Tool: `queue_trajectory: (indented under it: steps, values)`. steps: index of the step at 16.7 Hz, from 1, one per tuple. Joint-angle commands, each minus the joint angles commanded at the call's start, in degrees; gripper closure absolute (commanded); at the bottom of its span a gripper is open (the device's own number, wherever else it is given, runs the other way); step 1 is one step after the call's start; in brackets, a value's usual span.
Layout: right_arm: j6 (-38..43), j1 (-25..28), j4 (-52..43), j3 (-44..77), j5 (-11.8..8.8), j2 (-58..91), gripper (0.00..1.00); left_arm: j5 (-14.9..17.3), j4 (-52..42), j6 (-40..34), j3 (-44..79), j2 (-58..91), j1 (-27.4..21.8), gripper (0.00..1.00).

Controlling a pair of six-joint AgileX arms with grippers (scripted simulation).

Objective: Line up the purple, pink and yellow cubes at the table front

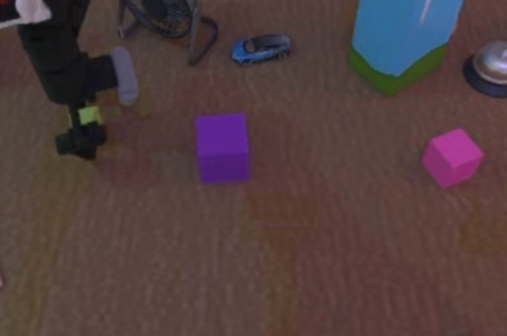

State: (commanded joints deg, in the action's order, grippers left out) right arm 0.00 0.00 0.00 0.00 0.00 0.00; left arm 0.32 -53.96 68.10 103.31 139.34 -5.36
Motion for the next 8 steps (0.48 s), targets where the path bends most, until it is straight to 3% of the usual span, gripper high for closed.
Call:
queue_trajectory:
  steps: [1,8]
  values:
    - [0.0,0.0,0.0,0.0,0.0,0.0,0.00,0.0,0.0,0.0,0.0,0.0,0.0,0.00]
    - [0.0,0.0,0.0,0.0,0.0,0.0,0.00,0.0,0.0,0.0,0.0,0.0,0.0,0.53]
